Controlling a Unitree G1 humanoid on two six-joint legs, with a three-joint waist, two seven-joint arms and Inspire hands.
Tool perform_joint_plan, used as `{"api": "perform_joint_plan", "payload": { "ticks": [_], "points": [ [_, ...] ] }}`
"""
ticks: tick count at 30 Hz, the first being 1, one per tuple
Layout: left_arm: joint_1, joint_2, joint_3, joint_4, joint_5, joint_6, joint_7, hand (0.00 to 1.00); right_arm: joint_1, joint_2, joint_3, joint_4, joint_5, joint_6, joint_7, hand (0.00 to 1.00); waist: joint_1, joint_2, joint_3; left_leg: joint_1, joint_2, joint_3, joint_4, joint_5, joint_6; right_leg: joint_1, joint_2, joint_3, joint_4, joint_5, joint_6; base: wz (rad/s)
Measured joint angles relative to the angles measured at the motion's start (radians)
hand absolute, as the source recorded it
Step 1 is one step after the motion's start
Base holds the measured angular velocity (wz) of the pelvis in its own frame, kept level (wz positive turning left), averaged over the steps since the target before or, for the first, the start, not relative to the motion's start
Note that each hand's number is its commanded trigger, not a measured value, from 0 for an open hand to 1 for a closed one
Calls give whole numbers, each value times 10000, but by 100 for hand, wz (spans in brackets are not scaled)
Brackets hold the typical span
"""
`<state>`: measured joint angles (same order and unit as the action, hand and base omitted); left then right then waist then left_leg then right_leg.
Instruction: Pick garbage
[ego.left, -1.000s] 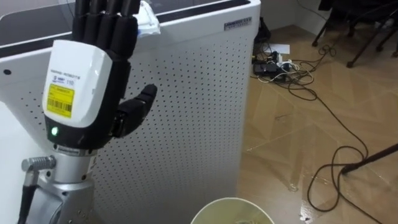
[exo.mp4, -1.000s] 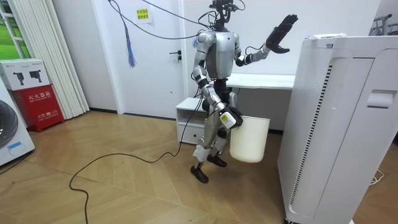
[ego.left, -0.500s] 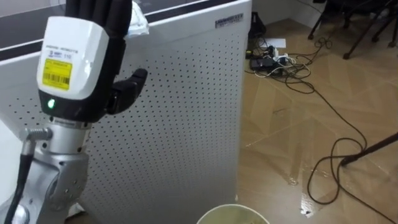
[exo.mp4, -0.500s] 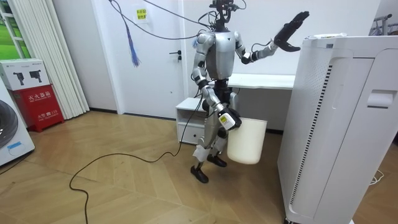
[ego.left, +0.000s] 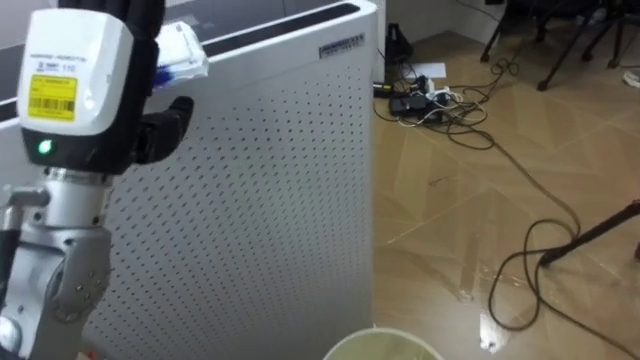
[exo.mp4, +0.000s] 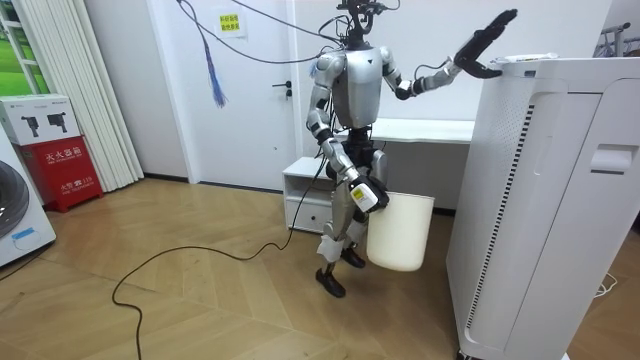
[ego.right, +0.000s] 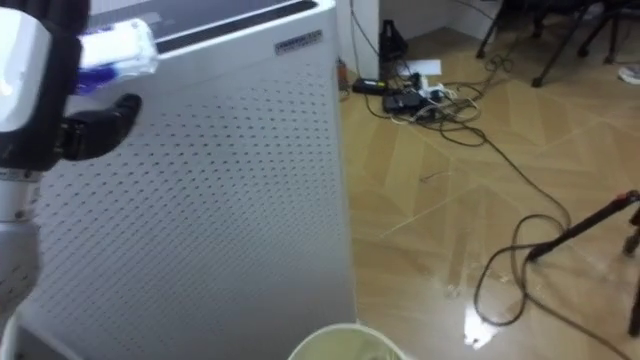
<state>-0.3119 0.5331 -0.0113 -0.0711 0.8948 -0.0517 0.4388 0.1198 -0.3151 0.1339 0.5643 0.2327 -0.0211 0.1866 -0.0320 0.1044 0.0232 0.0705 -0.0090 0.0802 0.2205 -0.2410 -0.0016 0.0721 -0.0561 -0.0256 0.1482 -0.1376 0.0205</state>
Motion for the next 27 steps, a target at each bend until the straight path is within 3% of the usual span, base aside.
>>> {"api": "perform_joint_plan", "payload": {
  "ticks": [1,2,3,6,11,17,19,20,21,24,27],
  "points": [
    [-194,3,-67,-39,-52,-78,-7,0,3,-89,-122,9,13,8,-85,100,-59,58,-37,-602,41,295,-522,419,100,-63,-70,402,-7,-37,59,57],
    [-246,5,-96,-35,-58,-109,-10,0,3,-88,-209,53,-14,38,-126,100,-32,39,-73,-795,39,602,-495,784,415,-77,-166,484,12,-90,133,45],
    [-246,18,-184,-35,-248,-134,-47,0,30,-177,-392,56,-49,145,-146,100,92,16,-106,-675,2,917,-519,991,461,-138,-215,402,91,-108,170,10],
    [-253,16,-377,89,-629,-135,-207,0,17,-163,-375,50,-50,271,-14,100,405,-93,-116,-421,-16,752,-552,990,457,-44,-139,86,71,-127,198,-13],
    [-483,17,-385,586,-779,-67,-594,0,1,-30,-347,36,-27,574,23,100,332,-93,-149,-336,-8,851,-555,980,444,164,-129,-82,29,-127,197,1],
    [-564,21,-445,1271,-753,389,-1382,0,-2,-51,-355,8,-75,895,-25,100,251,-79,-146,-341,-15,815,-426,949,472,145,-125,-102,141,-127,198,-3],
    [-563,51,-447,1408,-698,693,-1722,0,-3,-127,-364,0,-74,953,-21,100,201,35,-134,-437,15,812,-143,848,503,134,-119,-104,219,-123,209,0],
    [-563,63,-447,1443,-686,757,-1826,14,-3,-142,-369,1,-73,1008,-21,100,184,64,-133,-431,11,812,-134,848,505,126,-122,-102,220,-119,215,0],
    [-561,98,-447,1492,-679,838,-2025,39,-3,-150,-371,0,-74,1091,-17,100,147,121,-133,-426,1,811,-111,848,507,101,-128,-97,217,-120,225,0],
    [-562,118,-447,1540,-638,913,-2429,100,-3,-148,-371,2,-96,1115,-19,100,92,253,-142,-422,-31,811,-84,846,512,94,-137,-97,223,-137,249,0],
    [-559,117,-448,1592,-601,917,-2847,100,-5,-149,-372,3,-188,1154,-19,100,125,304,-173,-420,-39,841,-107,850,510,109,-126,-113,243,-141,242,1]
  ]
}}
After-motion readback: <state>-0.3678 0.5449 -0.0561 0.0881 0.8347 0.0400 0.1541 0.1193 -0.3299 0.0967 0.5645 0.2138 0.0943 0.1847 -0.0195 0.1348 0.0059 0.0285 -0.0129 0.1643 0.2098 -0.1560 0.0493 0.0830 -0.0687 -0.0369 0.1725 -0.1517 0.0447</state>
